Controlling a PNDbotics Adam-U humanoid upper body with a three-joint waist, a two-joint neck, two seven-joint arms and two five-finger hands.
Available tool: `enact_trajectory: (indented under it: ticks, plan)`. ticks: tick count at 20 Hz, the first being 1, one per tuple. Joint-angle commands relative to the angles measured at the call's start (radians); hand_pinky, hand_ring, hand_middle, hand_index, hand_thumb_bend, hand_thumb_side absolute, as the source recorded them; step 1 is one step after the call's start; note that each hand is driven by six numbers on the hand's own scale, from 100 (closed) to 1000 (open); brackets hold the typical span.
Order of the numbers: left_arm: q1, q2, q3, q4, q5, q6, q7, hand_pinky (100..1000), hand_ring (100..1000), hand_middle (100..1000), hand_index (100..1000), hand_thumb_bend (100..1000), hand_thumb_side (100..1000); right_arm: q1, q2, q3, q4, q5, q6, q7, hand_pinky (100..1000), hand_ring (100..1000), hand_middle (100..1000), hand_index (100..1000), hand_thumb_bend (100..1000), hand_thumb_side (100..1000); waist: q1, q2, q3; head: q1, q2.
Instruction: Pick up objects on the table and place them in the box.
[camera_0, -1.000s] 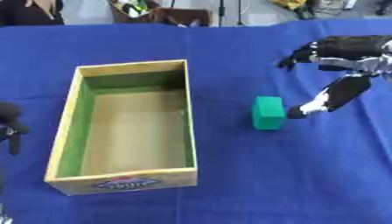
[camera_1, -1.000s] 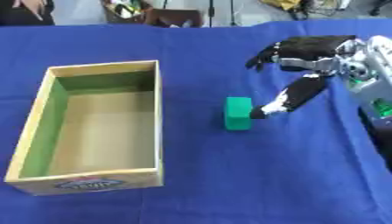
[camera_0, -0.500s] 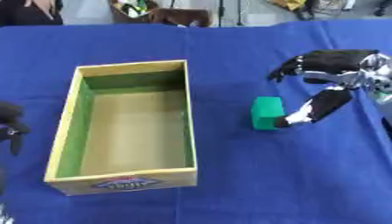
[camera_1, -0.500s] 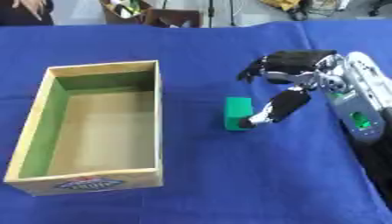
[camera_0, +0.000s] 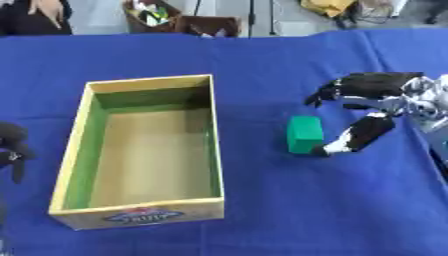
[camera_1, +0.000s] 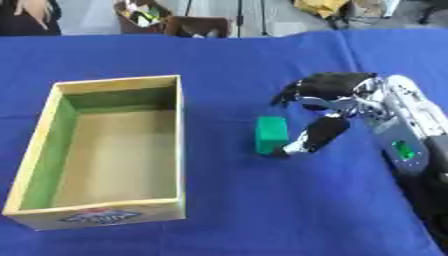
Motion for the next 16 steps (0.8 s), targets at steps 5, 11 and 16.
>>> enact_trajectory:
  ticks: [5,11,16]
  plan:
    - [-0.002,0.014,-0.007,-0.021,-0.003,0.002,-0.003,100,354,481,467,100,897,-0.004,0.004,0.003,-0.012,0.047,-0.032,0.023,852,879,745,938,515,838,0.000,-0.016,-0.001,0.005,-0.012]
    - [-0.003,0.013,-0.007,-0.021,-0.005,0.002,-0.004,100,354,481,467,100,897,-0.013,0.017,0.012,-0.009,0.050,-0.019,0.004,850,876,738,935,509,851,-0.002,-0.014,-0.001,0.004,-0.012]
    - [-0.005,0.013,-0.008,-0.021,-0.005,0.002,-0.004,100,354,482,467,100,896,-0.013,0.026,0.021,0.003,0.062,-0.016,0.012,850,879,744,949,519,843,-0.002,-0.012,0.000,0.004,-0.010]
